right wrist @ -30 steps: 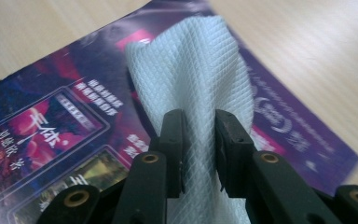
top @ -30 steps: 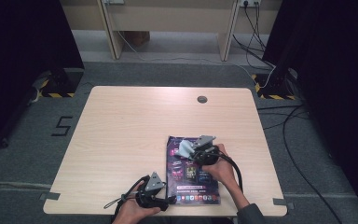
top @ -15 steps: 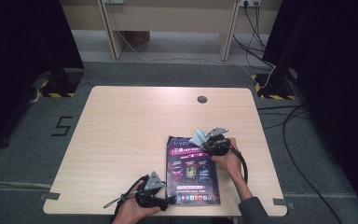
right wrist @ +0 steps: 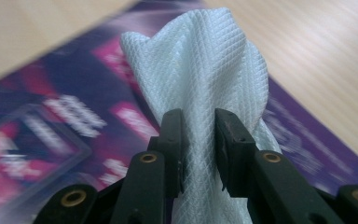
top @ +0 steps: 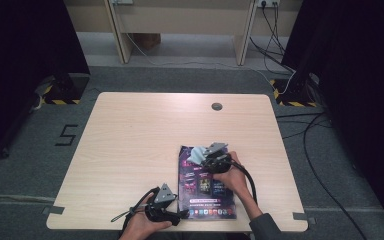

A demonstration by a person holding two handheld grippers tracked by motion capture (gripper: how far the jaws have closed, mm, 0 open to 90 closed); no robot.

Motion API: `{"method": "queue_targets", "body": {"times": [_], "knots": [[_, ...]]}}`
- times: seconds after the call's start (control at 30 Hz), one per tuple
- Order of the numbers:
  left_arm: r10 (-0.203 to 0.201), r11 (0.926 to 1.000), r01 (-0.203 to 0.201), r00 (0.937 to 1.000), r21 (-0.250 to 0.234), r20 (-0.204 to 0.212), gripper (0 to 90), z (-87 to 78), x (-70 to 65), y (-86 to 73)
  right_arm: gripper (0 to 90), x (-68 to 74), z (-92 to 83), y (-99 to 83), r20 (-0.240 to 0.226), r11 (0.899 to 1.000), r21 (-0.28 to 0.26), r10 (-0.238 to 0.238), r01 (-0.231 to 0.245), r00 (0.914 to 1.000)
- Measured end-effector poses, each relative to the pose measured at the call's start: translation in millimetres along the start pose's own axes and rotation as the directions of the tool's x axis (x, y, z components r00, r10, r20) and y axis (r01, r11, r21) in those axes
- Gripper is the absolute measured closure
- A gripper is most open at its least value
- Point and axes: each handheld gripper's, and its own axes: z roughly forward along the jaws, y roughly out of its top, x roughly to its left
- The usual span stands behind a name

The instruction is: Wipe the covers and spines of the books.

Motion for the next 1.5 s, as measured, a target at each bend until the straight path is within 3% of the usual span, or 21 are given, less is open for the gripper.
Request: {"method": "queue_targets", "body": {"times": [0.13, 0.2, 0.27, 0.37, 0.47, 0.5, 0.6, 0.73, 0.8, 0.9, 0.97, 1.1, 1.13, 1.17, 1.27, 1.37, 1.5], "knots": [[0.000, 1.0000, 0.000, 1.0000, -0.002, 0.002, 31.3, 0.1, 0.3, -0.3, 73.6, 12.3, 2.9, 6.7, -0.016, 0.999, 0.007, -0.044, 0.045, 0.9989], [-0.004, 1.0000, 0.004, 1.0000, -0.009, 0.001, 31.4, 0.3, -0.1, -0.6, 73.0, 10.0, 3.3, 6.1, -0.017, 0.999, 0.004, -0.033, 0.034, 0.9993], [-0.004, 1.0000, 0.004, 1.0000, -0.008, 0.001, 31.4, 0.3, 0.1, -0.6, 73.0, 1.8, 3.0, 3.2, 0.026, 1.000, 0.004, -0.021, 0.021, 0.9994], [-0.002, 1.0000, 0.002, 1.0000, -0.006, 0.001, 31.3, 0.1, 0.3, -0.6, 73.0, -20.7, -0.8, -6.5, 0.106, 0.999, 0.008, 0.044, -0.046, 0.9933], [-0.002, 1.0000, 0.002, 1.0000, -0.005, 0.004, 31.1, 0.3, 0.7, -0.3, 72.9, -45.5, -7.2, -20.5, 0.170, 0.991, -0.008, 0.133, -0.133, 0.9765], [-0.002, 1.0000, 0.002, 1.0000, -0.004, 0.004, 31.1, 0.3, 0.7, -0.3, 72.8, -50.7, -8.7, -24.3, 0.183, 0.986, -0.017, 0.163, -0.163, 0.9694], [-0.002, 1.0000, 0.002, 1.0000, -0.005, 0.004, 31.1, 0.2, 0.6, -0.3, 72.9, -59.1, -12.0, -29.8, 0.190, 0.981, -0.024, 0.193, -0.193, 0.9626], [-0.001, 1.0000, 0.001, 1.0000, -0.004, 0.003, 31.1, 0.2, 0.6, -0.4, 74.1, -54.9, -11.4, -28.0, 0.202, 0.983, -0.015, 0.181, -0.182, 0.9625], [-0.001, 1.0000, 0.001, 1.0000, -0.004, 0.005, 31.1, 0.3, 0.9, -0.3, 73.9, -50.1, -9.8, -24.6, 0.164, 0.986, -0.016, 0.164, -0.163, 0.9729], [0.000, 1.0000, 0.000, 1.0000, -0.004, 0.003, 31.0, 0.2, 0.7, -0.4, 74.4, -31.8, -3.7, -15.0, 0.124, 0.993, -0.019, 0.118, -0.116, 0.9853], [0.000, 1.0000, 0.000, 1.0000, -0.004, 0.003, 31.1, 0.2, 0.7, -0.4, 74.3, -16.3, 0.6, -6.6, 0.071, 0.997, -0.020, 0.079, -0.077, 0.9944], [0.002, 1.0000, -0.002, 1.0000, -0.006, 0.000, 31.1, 0.0, 0.8, -0.9, 74.4, 8.8, 6.3, 5.8, 0.020, 1.000, -0.015, 0.008, -0.008, 0.9998], [0.002, 1.0000, -0.002, 1.0000, -0.005, 0.002, 31.0, 0.0, 0.9, -0.8, 74.1, 11.6, 6.7, 7.2, 0.027, 1.000, -0.010, -0.002, 0.002, 0.9996], [0.002, 1.0000, -0.002, 1.0000, -0.005, 0.003, 31.0, 0.1, 1.0, -0.7, 73.6, 11.4, 6.8, 8.0, 0.026, 1.000, -0.005, -0.010, 0.010, 0.9996], [-0.001, 1.0000, 0.001, 1.0000, -0.009, 0.003, 31.1, 0.2, 0.7, -1.0, 73.3, 3.6, 6.8, 5.0, 0.024, 1.000, -0.017, 0.024, -0.024, 0.9994], [-0.001, 1.0000, 0.001, 1.0000, -0.008, 0.004, 31.0, 0.2, 0.8, -0.9, 73.3, -8.9, 5.4, 1.2, 0.070, 0.999, -0.011, 0.048, -0.047, 0.9964], [0.000, 1.0000, 0.000, 1.0000, -0.009, 0.005, 31.0, 0.2, 0.9, -1.0, 73.4, -30.2, 0.0, -8.7, 0.148, 0.996, 0.001, 0.089, -0.090, 0.9850]]}}
